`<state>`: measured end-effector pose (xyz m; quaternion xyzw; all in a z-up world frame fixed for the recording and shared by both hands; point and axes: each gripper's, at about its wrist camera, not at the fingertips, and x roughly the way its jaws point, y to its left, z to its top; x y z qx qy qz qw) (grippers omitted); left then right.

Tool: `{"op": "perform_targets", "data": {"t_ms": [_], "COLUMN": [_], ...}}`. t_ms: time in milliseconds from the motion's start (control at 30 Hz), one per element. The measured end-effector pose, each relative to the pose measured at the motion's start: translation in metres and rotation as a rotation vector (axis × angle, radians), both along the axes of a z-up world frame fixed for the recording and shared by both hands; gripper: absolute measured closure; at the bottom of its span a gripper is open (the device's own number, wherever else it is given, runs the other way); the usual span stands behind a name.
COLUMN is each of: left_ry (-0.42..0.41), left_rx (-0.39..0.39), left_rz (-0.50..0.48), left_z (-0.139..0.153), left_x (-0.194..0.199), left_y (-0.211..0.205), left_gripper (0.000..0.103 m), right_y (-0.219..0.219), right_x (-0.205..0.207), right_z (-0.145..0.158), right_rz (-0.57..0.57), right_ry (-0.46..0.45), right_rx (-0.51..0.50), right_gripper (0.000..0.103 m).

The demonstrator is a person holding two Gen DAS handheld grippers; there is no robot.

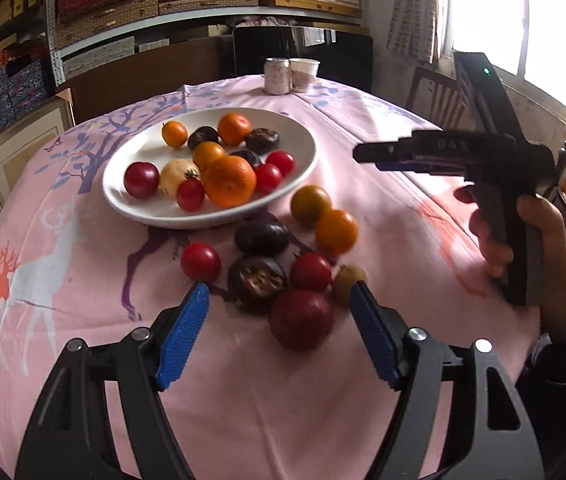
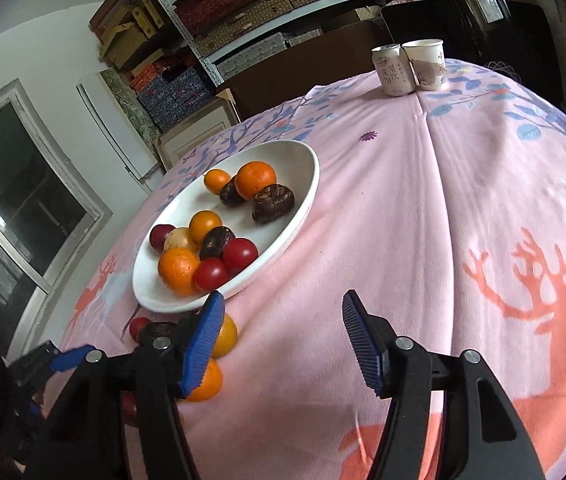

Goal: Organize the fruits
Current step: 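Grasp a large red tomato with the left tool while the right tool grasps a small yellow-brown fruit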

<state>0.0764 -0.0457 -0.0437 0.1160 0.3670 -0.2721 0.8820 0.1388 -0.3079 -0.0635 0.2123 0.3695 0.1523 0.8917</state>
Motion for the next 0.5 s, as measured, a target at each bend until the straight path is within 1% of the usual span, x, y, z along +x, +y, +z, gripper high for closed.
{"op": "perform_targets", "data": {"t_ms": [33, 100, 200, 233, 267, 300, 367, 400, 500], "left_ry": [-0.006, -0.003, 0.064, 0.079, 0.095, 0.107, 0.102, 0.099, 0.088], "left_rx": [0.007, 0.027, 0.024, 0.022, 0.027, 0.038, 0.057, 0.047, 0.019], "left_rz": [-0.008, -0.002, 0.025, 0.023, 0.014, 0.010, 0.022, 0.015, -0.002], "left_z": [-0.002, -0.009, -0.020, -0.023, -0.027, -0.030, -0.034, -0.033, -0.032], "left_x": [-0.005, -0.008, -0.001, 0.000, 0.001, 0.003, 0.002, 0.001, -0.003], "left_y": [-0.003, -0.007, -0.009, -0.010, -0.012, -0.013, -0.015, -0.014, -0.013], "left_gripper": [0.032, 0.032, 0.033, 0.041, 0.048, 0.057, 0.063, 0.065, 0.065], "right_y": [-0.005, -0.012, -0.010, -0.009, -0.008, -0.008, -0.010, -0.010, -0.008], "right_x": [-0.002, -0.001, 0.000, -0.001, -0.002, -0.002, -0.001, 0.000, -0.001], "right_z": [0.000, -0.004, -0.003, -0.002, -0.001, -0.001, -0.002, -0.003, -0.003], "right_rz": [-0.006, -0.034, -0.037, -0.032, -0.027, -0.025, -0.026, -0.024, -0.015], "right_ry": [-0.006, 0.011, 0.011, 0.002, -0.005, -0.009, -0.001, 0.005, 0.003], "right_rx": [0.033, 0.055, 0.043, 0.038, 0.037, 0.039, 0.044, 0.045, 0.040], "right_gripper": [0.039, 0.037, 0.037, 0.037, 0.037, 0.037, 0.037, 0.037, 0.037]}}
